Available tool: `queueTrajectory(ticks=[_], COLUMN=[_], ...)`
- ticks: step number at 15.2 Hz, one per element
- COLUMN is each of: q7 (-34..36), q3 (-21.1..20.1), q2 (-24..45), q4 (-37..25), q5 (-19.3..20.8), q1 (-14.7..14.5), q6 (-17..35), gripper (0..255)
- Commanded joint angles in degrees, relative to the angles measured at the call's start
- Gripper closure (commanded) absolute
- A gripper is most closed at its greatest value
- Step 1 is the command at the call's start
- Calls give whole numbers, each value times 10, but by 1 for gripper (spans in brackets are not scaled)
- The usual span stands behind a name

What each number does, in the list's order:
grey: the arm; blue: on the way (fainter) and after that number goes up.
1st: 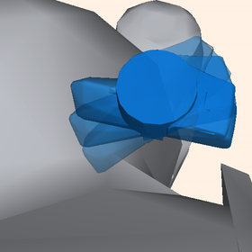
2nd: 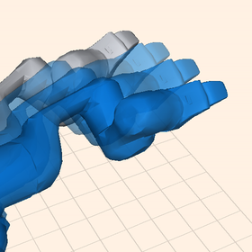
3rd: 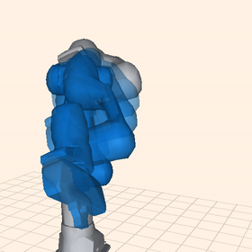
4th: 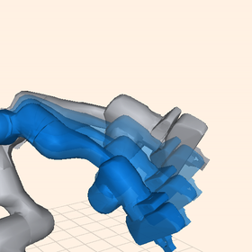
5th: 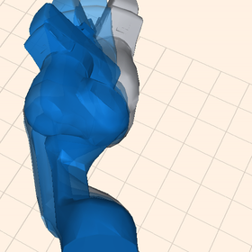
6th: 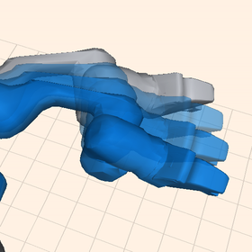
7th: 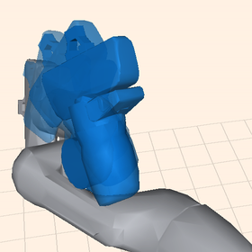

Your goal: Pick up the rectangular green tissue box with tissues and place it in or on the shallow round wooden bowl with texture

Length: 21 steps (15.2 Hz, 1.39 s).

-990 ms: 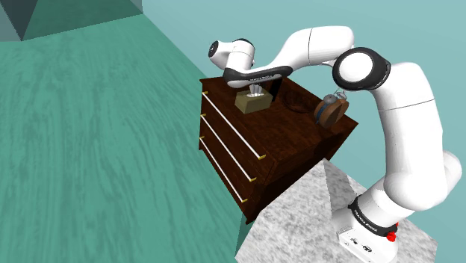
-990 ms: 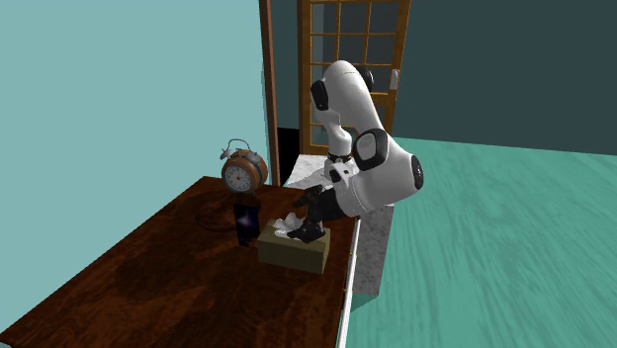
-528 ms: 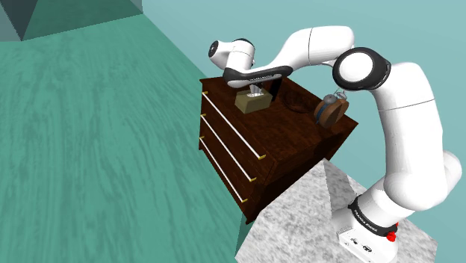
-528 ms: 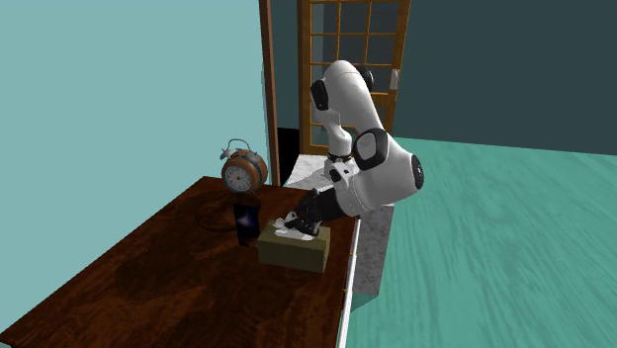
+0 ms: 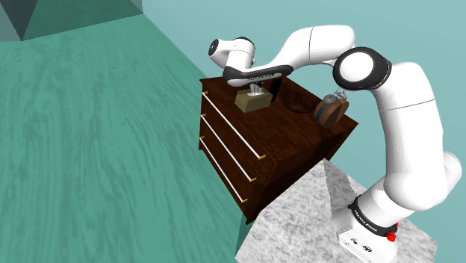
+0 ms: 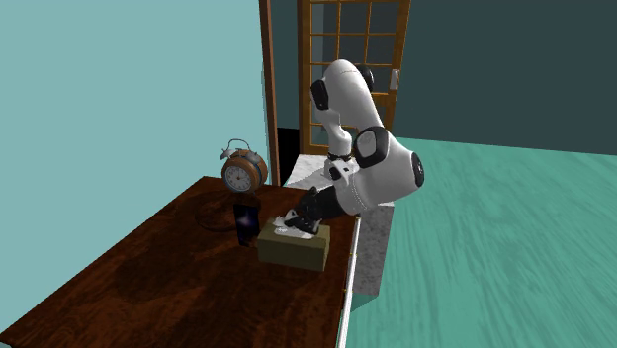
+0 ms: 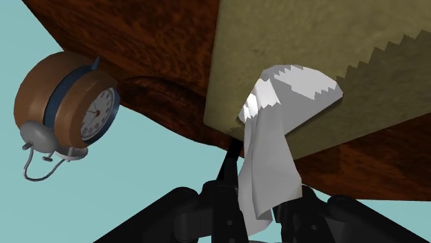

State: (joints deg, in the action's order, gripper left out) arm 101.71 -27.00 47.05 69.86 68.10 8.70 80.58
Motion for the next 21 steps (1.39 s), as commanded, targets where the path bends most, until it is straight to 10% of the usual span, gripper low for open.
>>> queueTrajectory(ticks=[1,21], q7=[-6,-98], q3=[-1,-4], q2=[-7,-48], q4=[-1,-78], q5=[-2,-1], q1=[0,-17], q6=[-5,-70], gripper=[255,255])
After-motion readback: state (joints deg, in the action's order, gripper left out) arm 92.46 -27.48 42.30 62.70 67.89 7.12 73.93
